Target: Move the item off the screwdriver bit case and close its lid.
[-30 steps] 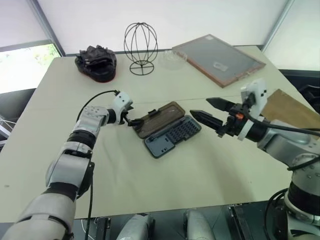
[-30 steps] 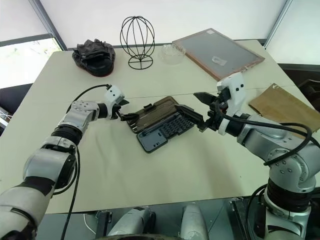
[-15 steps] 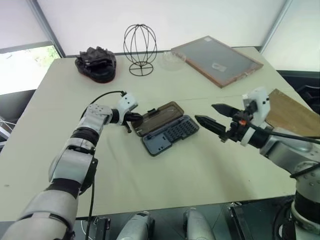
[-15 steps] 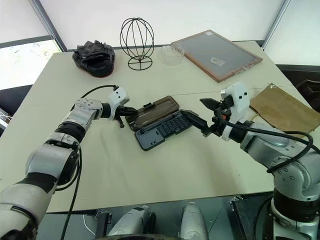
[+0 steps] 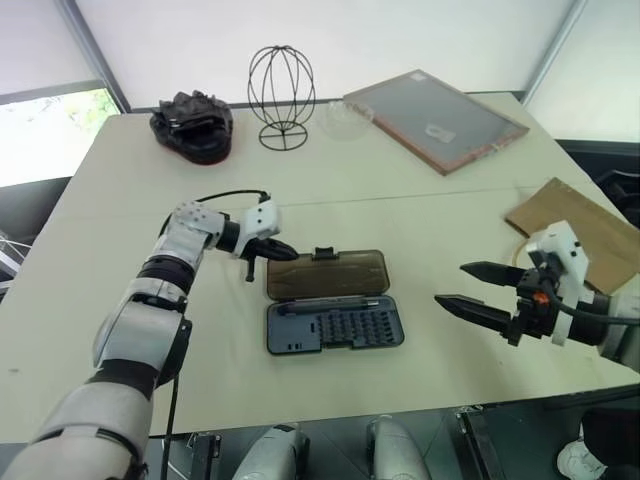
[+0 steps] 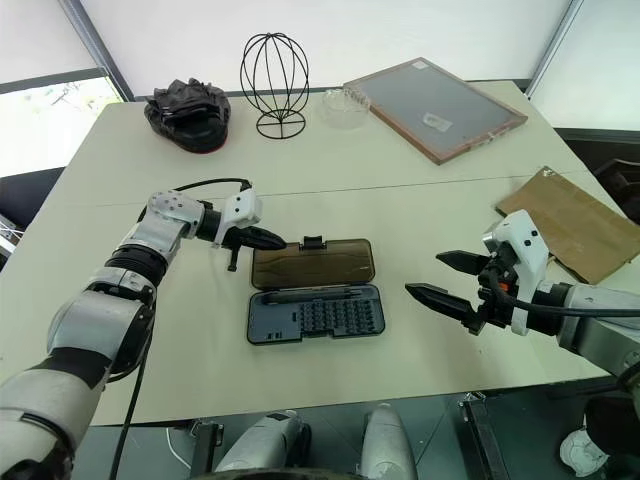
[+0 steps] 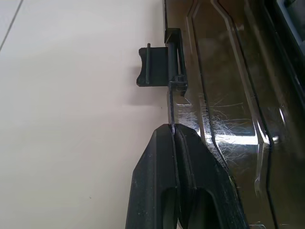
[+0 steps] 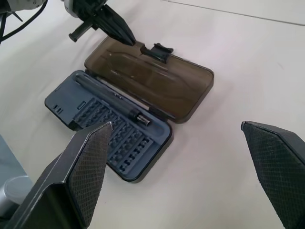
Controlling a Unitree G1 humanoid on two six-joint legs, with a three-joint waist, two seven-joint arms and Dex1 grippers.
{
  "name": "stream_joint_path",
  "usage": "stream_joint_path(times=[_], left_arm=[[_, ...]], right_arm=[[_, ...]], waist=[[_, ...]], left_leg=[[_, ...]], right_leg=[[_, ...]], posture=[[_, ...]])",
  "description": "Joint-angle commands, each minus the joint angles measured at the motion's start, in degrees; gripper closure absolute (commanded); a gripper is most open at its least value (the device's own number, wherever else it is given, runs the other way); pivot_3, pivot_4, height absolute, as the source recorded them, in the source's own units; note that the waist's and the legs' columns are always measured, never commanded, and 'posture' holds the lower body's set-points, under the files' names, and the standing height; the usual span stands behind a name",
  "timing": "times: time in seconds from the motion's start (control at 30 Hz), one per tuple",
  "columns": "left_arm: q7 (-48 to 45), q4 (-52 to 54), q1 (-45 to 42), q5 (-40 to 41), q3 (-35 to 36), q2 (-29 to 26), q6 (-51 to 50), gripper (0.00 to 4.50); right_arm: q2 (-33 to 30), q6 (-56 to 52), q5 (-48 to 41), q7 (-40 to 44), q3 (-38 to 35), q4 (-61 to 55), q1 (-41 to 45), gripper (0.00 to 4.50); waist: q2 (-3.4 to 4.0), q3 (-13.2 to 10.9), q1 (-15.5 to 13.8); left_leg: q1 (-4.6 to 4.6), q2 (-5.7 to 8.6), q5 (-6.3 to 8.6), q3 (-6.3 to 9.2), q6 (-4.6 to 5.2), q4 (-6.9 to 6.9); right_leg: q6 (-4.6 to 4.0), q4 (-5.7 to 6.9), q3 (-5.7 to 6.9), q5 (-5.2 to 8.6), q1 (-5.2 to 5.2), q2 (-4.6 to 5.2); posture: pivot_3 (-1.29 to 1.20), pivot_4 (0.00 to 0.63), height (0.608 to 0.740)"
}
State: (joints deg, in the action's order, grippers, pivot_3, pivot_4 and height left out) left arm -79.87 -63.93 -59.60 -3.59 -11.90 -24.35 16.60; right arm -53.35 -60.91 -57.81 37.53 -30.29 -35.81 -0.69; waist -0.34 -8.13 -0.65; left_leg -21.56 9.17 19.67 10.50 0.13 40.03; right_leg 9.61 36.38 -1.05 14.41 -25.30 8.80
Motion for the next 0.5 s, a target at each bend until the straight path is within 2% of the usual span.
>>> stream_joint_path(times=[0.03, 0.17, 0.27, 0.43, 0.5], left_arm=[[0.24, 0.83, -0.47, -1.01, -0.2, -0.48, 2.22, 4.44], [1.79, 0.44, -0.18, -1.8, -0.27, -0.38, 3.98, 4.44], [2.96, 0.11, -0.48, -1.59, 0.33, 0.04, 4.47, 3.63], [6.73, 0.19, -0.73, -1.54, 1.11, 0.25, 5.74, 1.02], [9.47, 0.35, -1.35, 0.76, 3.68, 0.46, 4.44, 0.06]], right_arm=[[0.2, 1.21, -1.52, -0.71, -0.75, -2.16, 0.04, 0.0], [0.63, 1.55, -1.27, -1.53, 0.28, -1.94, 0.47, 0.0], [0.52, 1.16, -1.86, -1.26, 1.38, -1.6, 0.61, 0.0], [0.56, 1.86, -1.28, -0.78, 2.87, -0.59, 0.66, 0.0], [0.47, 2.5, -0.51, -0.41, 3.36, -0.2, 0.65, 0.0]], waist=[[0.0, 0.0, -0.1], [-0.01, 0.0, -0.06], [-0.01, 0.0, -0.07], [-0.01, 0.0, -0.09], [-0.02, -0.01, -0.08]], left_leg=[[0.0, 0.0, 0.0, 0.0, 0.0, 0.0], [0.0, 0.0, 0.0, 0.0, 0.0, 0.01], [0.01, 0.0, 0.0, 0.0, 0.0, 0.01], [0.0, 0.0, 0.0, 0.01, 0.0, 0.02], [0.01, 0.0, 0.0, 0.01, 0.0, 0.02]], right_leg=[[0.0, 0.0, 0.0, 0.0, 0.0, 0.0], [0.0, 0.0, 0.0, 0.0, 0.02, 0.0], [0.01, 0.0, 0.0, 0.0, 0.02, 0.0], [0.01, 0.0, 0.0, 0.0, 0.03, 0.0], [0.01, 0.0, 0.0, -0.01, 0.03, 0.0]], posture=[[0.0, 0.15, 0.74], [0.0, 0.15, 0.74], [0.0, 0.15, 0.74], [0.0, 0.15, 0.74], [0.0, 0.15, 0.74]])
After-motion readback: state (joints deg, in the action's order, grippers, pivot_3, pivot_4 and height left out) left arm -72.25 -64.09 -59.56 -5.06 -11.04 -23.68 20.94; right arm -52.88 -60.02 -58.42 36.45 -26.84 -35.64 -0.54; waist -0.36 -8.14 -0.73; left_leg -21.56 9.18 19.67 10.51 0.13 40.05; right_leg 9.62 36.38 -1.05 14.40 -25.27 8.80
